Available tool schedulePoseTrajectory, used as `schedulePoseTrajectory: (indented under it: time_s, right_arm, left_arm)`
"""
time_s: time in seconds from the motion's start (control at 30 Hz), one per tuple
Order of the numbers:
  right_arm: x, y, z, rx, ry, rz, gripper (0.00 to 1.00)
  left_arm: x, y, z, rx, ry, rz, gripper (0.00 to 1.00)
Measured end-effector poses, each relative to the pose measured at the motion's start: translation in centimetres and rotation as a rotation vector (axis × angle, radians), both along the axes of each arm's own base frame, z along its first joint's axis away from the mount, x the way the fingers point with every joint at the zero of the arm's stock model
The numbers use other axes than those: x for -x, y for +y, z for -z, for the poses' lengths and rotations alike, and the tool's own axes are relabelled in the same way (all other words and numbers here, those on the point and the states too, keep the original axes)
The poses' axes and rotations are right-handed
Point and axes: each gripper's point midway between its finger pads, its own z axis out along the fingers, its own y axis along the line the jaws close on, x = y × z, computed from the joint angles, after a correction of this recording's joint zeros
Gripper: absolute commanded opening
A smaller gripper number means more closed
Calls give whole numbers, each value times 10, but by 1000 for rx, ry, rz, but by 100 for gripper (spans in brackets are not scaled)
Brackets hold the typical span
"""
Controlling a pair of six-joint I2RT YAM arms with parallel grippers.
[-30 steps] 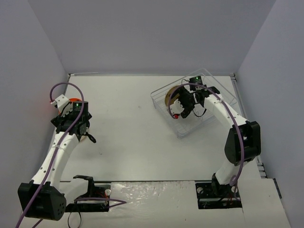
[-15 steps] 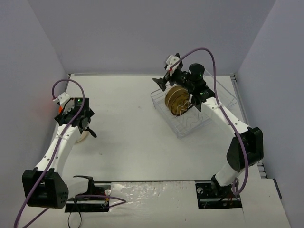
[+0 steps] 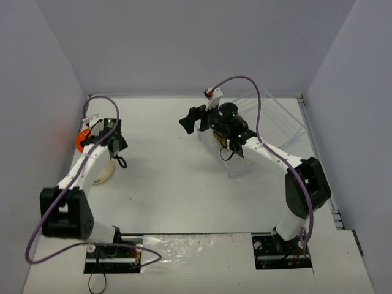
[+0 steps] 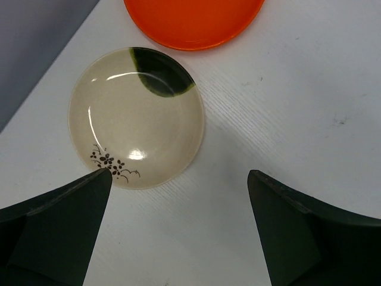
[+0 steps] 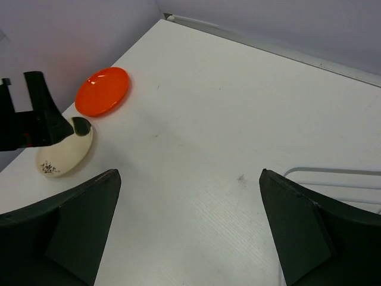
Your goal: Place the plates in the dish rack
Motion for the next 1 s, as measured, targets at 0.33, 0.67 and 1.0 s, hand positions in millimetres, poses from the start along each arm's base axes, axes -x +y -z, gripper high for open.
schedulePoseTrajectory:
  time_s: [0.33, 0.67, 1.0]
  right_arm:
    - [7, 4, 45, 57, 75, 7, 100]
    - [13, -2, 68, 93, 113, 21, 100]
    - [13, -2, 71, 97, 117, 24, 100]
  left_arm:
    - [-38, 9, 62, -114, 298, 8, 82]
    - [-35, 16, 92, -135, 416, -10, 56]
    - [-29, 37, 98, -91, 416, -84, 51]
